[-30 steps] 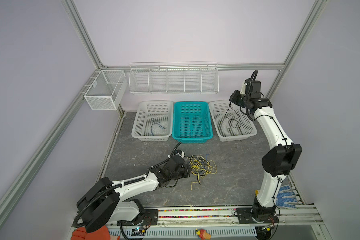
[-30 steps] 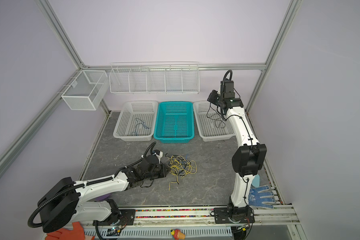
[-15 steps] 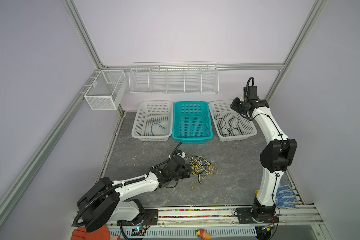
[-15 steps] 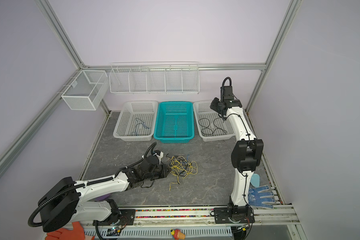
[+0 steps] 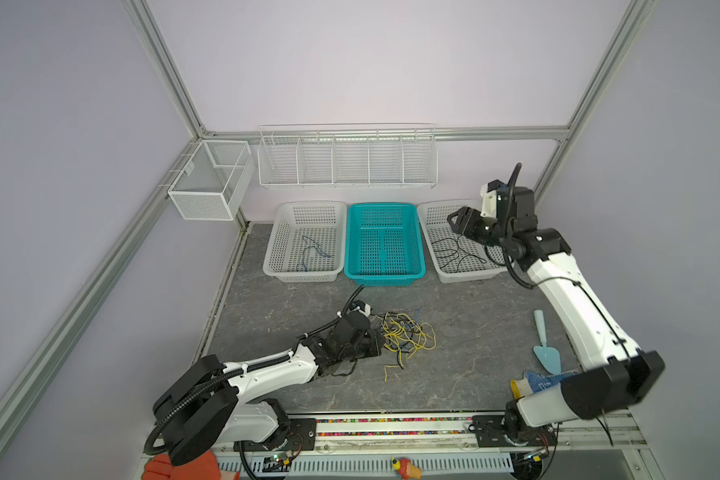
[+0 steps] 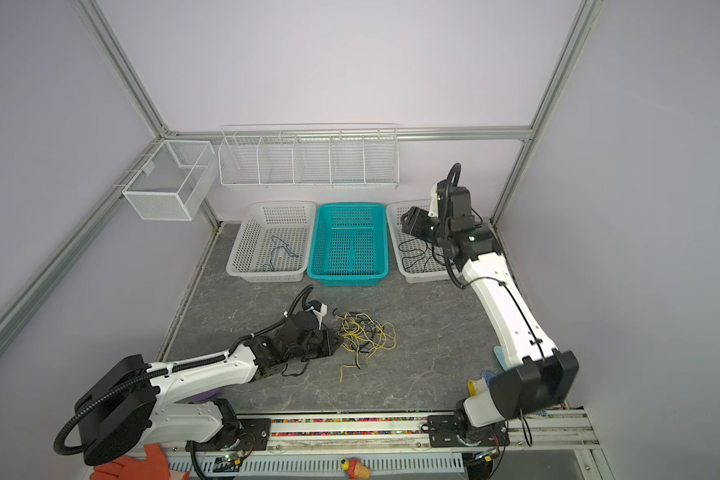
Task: Untangle the cables
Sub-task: 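Return the right gripper to the yellow tangle held by the left gripper and grasp wires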
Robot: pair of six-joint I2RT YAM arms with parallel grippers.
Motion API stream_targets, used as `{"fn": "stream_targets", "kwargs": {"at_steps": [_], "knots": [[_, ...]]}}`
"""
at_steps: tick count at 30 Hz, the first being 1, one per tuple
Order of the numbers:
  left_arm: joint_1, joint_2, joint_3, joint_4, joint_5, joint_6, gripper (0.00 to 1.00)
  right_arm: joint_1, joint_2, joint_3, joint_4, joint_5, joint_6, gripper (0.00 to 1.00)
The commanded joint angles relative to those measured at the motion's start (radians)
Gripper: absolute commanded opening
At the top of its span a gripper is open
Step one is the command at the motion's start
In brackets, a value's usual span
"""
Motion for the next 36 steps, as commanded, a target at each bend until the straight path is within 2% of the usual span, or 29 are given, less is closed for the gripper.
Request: {"fn": "stream_targets", "kwargs": {"at_steps": [1,5,9,15,22,27,31,36], "knots": [[-0.007,-0.045,0.022,-0.011,-0.005,-0.009,0.0,0.031,-0.112,-0.22,0.126,-0.102,0.03,0.65],[-0.008,-0.111,0.005,-0.018,-0.016,-0.011,0.0,0.116,-0.189,-0.398,0.147,-0.21,-0.049,0.65],[-0.007,-0.184,-0.03,-0.002,-0.025,-0.031,0.0,0.206,-0.224,-0.543,0.175,-0.217,-0.143,0.64],[-0.007,-0.242,-0.074,0.034,-0.02,-0.077,0.0,0.25,-0.305,-0.76,0.35,-0.272,-0.157,0.6],[-0.007,-0.336,-0.09,-0.044,-0.047,-0.102,0.0,0.28,-0.348,-0.948,0.564,-0.283,-0.127,0.56],[-0.007,-0.436,-0.101,-0.101,-0.071,-0.12,0.0,0.343,-0.285,-0.996,0.615,-0.207,-0.154,0.5],[-0.007,-0.468,-0.1,-0.128,-0.08,-0.123,0.0,0.37,-0.241,-1.003,0.66,-0.191,-0.155,0.46],[-0.007,-0.487,-0.095,-0.156,-0.087,-0.121,0.0,0.395,-0.229,-0.996,0.619,-0.072,-0.168,0.31]]}}
